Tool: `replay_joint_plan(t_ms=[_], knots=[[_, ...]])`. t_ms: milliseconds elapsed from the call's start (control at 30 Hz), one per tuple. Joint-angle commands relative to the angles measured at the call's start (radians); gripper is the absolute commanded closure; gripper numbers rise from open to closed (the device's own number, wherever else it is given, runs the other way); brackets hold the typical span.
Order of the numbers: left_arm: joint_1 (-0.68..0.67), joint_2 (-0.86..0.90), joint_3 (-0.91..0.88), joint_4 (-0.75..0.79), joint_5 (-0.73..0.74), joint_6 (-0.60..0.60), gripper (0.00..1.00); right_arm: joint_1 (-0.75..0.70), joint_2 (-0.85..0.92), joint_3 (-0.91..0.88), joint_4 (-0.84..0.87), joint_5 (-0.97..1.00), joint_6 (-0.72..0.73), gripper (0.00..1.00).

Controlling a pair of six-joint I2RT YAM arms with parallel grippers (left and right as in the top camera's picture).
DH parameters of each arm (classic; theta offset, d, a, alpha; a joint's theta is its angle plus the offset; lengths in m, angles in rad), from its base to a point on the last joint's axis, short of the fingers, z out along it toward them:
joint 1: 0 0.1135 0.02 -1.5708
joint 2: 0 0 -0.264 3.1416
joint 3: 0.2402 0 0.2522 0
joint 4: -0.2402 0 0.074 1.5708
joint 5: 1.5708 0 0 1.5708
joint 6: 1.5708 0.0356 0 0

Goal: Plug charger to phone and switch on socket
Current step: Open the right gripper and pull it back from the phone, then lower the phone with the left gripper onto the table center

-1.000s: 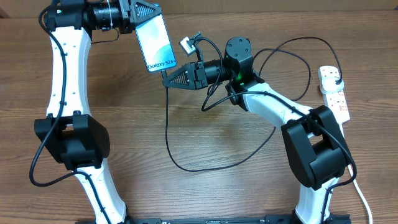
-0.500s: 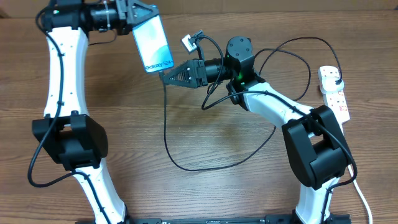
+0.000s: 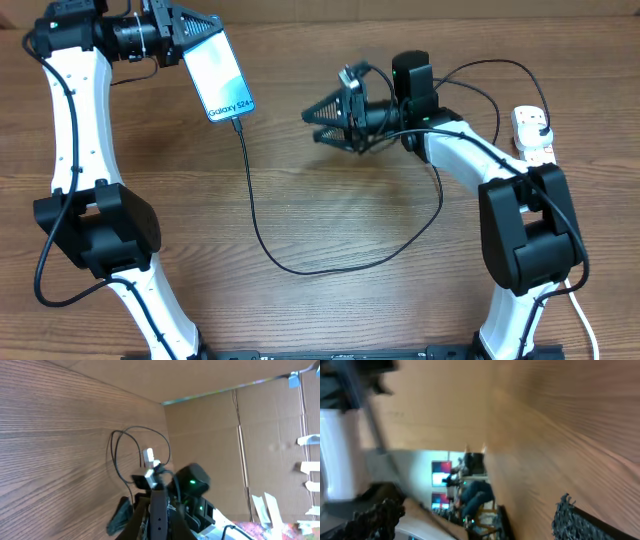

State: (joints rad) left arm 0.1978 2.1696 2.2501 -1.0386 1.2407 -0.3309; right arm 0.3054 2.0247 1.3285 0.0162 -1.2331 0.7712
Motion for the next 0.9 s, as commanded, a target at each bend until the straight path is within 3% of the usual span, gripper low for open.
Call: replay_joint_plan(t_ms=[0,200,433,867], knots=[[-0.012,0.002,0.008,-0.002,0.034,0.022,0.96,0.003,-0.001,0.006,-0.202,0.185,-0.269,0.0],[-0.041,0.002,0.008,-0.017,0.015,0.063,0.96,0.001,-0.001,0.006,-0.404,0.373,-0.384,0.0],[-0.122,0.002,0.008,-0.113,-0.216,0.095,0.96,-0.028,-0.001,0.006,-0.568,0.663,-0.391,0.0],[-0.232,0.016,0.008,-0.115,-0.369,0.084,0.96,-0.118,-0.041,0.006,-0.673,0.674,-0.573,0.06]])
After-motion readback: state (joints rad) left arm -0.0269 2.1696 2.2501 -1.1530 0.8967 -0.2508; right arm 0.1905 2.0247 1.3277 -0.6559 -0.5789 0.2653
